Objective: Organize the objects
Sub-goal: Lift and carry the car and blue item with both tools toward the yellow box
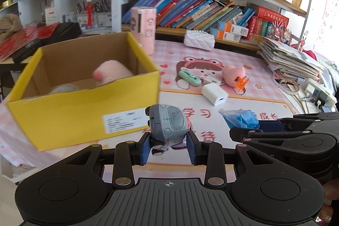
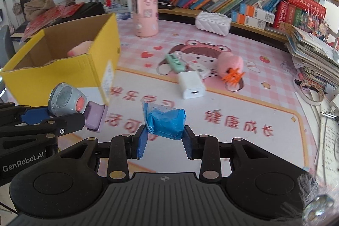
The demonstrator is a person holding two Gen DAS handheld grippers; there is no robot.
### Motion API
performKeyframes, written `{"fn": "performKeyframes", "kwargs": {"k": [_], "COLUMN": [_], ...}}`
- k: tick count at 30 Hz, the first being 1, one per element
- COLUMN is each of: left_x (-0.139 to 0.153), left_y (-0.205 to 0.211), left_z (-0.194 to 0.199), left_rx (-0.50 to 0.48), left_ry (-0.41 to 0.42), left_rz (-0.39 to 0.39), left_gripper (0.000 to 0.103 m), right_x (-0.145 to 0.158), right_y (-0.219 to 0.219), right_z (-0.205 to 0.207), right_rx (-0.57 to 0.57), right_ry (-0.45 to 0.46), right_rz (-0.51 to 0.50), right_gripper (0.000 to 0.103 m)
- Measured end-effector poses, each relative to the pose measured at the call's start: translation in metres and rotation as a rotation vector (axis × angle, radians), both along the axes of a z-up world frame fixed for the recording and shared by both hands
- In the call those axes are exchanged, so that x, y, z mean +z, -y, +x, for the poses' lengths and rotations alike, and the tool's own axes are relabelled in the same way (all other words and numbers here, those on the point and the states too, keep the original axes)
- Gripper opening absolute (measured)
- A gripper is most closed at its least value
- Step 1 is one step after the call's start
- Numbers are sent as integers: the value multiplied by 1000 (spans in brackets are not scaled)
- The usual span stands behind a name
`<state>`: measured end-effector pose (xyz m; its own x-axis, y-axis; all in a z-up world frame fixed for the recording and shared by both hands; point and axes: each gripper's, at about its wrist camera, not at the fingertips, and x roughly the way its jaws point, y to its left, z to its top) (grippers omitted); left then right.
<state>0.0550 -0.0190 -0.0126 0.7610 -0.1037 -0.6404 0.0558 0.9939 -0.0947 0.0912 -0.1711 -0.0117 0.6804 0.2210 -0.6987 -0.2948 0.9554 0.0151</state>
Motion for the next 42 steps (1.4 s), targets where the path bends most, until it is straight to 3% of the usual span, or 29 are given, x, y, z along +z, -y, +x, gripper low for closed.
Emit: {"fn": "performKeyframes", "kwargs": {"k": [24,42], "left_x": [8,30], "left_y": [-99,-117], "left_z": [-85,-91], "left_rx": [82,63], "left_ry": [35,132], "left_rz": [24,37], "left_gripper": [34,34], "right_x": [-4,4], "right_y": [-109,-137], "right_z": [-78,-89], "right_rx": [74,84], "right_ry": [-8,29], "right_rz": [33,16], "right_gripper": [33,33]}}
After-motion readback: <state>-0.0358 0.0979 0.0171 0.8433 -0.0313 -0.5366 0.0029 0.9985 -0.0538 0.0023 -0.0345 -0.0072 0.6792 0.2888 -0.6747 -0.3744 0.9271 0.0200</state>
